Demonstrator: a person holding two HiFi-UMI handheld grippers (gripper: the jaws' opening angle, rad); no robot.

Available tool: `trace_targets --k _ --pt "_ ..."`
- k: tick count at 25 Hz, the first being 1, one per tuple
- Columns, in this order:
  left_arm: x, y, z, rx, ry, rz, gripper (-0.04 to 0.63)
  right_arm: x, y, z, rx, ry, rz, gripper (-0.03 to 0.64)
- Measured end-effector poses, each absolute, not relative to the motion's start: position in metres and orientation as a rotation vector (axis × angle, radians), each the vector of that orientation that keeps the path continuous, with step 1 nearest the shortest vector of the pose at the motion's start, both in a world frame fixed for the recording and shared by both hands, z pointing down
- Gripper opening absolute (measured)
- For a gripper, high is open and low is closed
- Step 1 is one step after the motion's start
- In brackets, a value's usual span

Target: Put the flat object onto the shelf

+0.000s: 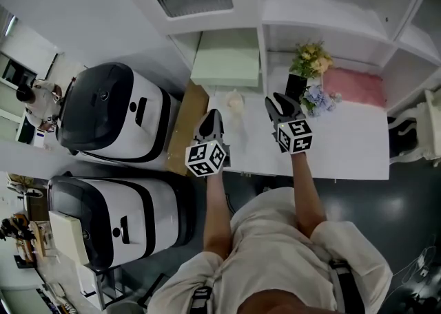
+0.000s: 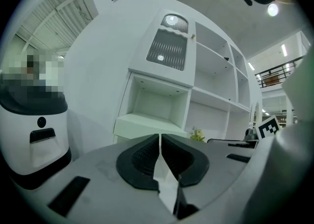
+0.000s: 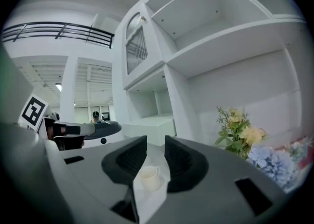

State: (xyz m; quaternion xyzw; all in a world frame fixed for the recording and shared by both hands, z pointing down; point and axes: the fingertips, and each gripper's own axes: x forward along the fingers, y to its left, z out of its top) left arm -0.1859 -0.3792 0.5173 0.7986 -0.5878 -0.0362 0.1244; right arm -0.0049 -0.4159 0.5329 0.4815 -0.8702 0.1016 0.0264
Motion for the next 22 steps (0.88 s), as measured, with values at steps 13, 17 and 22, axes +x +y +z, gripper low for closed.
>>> trace_targets --k 13,17,22 --pt "-0.165 -0.242 0.475 2.287 -1.867 -0.239 0.021 0.033 -0.282 0.527 1.486 -2.82 0.494 0.075" --pt "-0.165 -0.2 0.477 2.259 -1.913 -0.285 0.012 0.035 -0.241 0.535 1.453 -2.817 0.488 0.069" --pt "-0.16 -0.171 0.484 2.216 -1.935 -0.31 0.012 0.035 -0.207 0.53 1.438 -2.813 0.414 0.069"
